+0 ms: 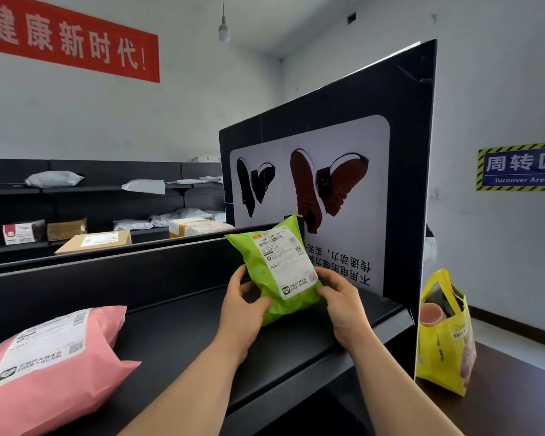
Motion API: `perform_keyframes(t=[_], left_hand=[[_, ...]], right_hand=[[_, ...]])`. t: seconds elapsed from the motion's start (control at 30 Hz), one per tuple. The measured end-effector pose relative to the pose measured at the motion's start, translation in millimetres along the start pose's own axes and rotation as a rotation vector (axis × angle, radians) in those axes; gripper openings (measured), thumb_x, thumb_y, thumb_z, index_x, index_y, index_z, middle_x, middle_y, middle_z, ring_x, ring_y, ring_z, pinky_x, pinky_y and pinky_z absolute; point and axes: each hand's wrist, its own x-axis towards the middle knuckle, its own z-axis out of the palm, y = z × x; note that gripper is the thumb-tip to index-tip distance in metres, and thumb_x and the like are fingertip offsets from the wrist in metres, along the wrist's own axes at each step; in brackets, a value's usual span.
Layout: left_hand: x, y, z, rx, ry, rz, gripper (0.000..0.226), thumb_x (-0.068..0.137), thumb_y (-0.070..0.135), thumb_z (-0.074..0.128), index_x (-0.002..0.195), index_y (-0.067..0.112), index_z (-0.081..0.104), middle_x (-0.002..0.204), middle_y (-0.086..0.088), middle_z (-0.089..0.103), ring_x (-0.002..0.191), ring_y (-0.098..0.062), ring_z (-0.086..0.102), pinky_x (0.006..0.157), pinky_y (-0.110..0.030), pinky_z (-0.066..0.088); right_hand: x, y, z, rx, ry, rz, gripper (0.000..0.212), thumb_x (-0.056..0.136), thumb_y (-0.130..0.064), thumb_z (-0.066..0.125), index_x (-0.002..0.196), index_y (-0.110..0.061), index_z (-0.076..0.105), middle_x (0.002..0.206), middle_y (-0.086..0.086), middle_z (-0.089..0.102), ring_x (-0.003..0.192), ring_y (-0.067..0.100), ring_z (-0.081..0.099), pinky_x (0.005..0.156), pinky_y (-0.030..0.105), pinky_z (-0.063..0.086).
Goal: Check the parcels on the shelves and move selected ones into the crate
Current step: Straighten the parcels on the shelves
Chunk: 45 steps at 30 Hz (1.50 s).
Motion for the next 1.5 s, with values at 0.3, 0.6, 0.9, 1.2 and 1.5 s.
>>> perform_keyframes(t=[0.3, 0.6, 0.9, 1.2, 1.5], left_hand=[[-1.3, 0.7, 1.4, 0.036, 0.004, 0.022, 0.075, 0.080, 0.011, 0.072, 0.141, 0.035, 0.036, 0.109, 0.006, 0.060, 0.109, -0.018, 0.059, 0.091, -0.039, 0.053], [-0.8, 0.4, 1.4, 0.072, 0.002, -0.010, 0.073, 0.082, 0.013, 0.071, 0.143, 0.033, 0.037, 0.107, 0.007, 0.062, 0.104, -0.015, 0.061, 0.084, -0.033, 0.054], [4.5, -3.3, 4.2, 0.186, 0.070, -0.112, 0.045, 0.081, 0.022, 0.072, 0.123, 0.019, 0.059, 0.098, 0.001, 0.070, 0.091, -0.016, 0.068, 0.085, -0.033, 0.054], [-8.3, 9.6, 4.9, 0.296, 0.121, -0.142, 0.051, 0.086, 0.037, 0.065, 0.128, 0.010, 0.053, 0.114, -0.004, 0.063, 0.100, -0.016, 0.058, 0.085, -0.027, 0.043], [-72.1, 64.8, -17.8, 0.310, 0.046, -0.177, 0.060, 0.088, 0.027, 0.061, 0.142, 0.013, 0.039, 0.134, -0.006, 0.051, 0.118, -0.019, 0.050, 0.088, -0.022, 0.034]], right_hand=[[-0.5, -0.8, -1.1, 0.047, 0.009, -0.007, 0.041, 0.089, 0.012, 0.046, 0.100, -0.021, 0.069, 0.101, 0.000, 0.072, 0.094, 0.010, 0.065, 0.074, 0.018, 0.051], [1.0, -0.1, -1.6, 0.028, 0.017, 0.011, 0.042, 0.091, 0.011, 0.042, 0.108, -0.017, 0.068, 0.105, 0.001, 0.071, 0.095, 0.009, 0.065, 0.074, 0.017, 0.052], [3.0, 3.1, -3.5, -0.117, 0.094, -0.022, 0.038, 0.096, -0.002, 0.046, 0.129, -0.016, 0.059, 0.122, -0.006, 0.059, 0.104, 0.002, 0.056, 0.079, 0.006, 0.042], [-4.6, -1.4, -1.2, -0.251, 0.141, -0.091, 0.029, 0.095, -0.013, 0.056, 0.122, -0.013, 0.064, 0.112, -0.007, 0.064, 0.104, 0.005, 0.058, 0.082, 0.012, 0.041], [-64.6, -52.9, 29.7, -0.453, 0.101, -0.226, 0.027, 0.092, -0.020, 0.055, 0.116, -0.020, 0.067, 0.117, -0.002, 0.063, 0.116, 0.014, 0.054, 0.104, 0.038, 0.043]])
